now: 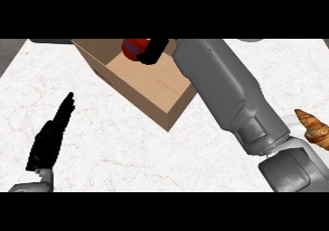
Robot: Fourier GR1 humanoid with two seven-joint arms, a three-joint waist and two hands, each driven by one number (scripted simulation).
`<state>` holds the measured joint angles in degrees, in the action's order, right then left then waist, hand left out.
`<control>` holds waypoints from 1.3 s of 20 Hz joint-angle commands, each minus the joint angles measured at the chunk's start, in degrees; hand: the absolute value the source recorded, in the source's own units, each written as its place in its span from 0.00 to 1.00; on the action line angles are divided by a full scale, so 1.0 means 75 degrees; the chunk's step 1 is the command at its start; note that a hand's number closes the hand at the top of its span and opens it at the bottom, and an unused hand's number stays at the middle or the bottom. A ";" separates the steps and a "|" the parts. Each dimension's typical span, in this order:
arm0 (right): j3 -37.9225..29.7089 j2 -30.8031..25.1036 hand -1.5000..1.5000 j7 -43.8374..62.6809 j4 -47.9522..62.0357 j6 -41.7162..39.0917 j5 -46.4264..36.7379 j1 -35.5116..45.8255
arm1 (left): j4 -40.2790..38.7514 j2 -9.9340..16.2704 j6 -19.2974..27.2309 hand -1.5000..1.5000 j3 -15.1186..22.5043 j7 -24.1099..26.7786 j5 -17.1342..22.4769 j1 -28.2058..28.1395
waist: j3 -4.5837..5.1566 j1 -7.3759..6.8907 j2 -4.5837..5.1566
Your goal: Pick the can from the plate and place it in the cardboard box
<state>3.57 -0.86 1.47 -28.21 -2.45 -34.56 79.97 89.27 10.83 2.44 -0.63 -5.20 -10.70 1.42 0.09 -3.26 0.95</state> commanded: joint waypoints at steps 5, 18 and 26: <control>0.0069 0.0113 0.00 0.0079 0.1674 0.0611 0.0506 0.0245 | -0.0277 -0.0107 -0.0059 0.50 0.0129 -0.0091 -0.0089 0.0377 | 0.0004 -0.0259 0.0087; -0.1238 0.0115 0.00 -0.1054 0.1629 0.2576 0.2282 -0.0045 | -0.0316 0.0004 -0.0145 0.50 0.0011 0.0177 -0.0055 0.0369 | -0.0011 -0.0347 0.0132; -0.2746 -0.0393 0.00 -0.1963 0.1488 0.2401 0.3652 -0.0240 | -0.0023 0.0029 -0.0133 0.50 -0.0031 -0.0061 -0.0052 0.0272 | -0.0020 -0.0090 0.0061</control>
<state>-12.52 -1.99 -10.18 -16.81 15.14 -11.09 79.58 87.29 10.29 2.04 -0.44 -4.22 -11.47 3.60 -0.02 -4.88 1.74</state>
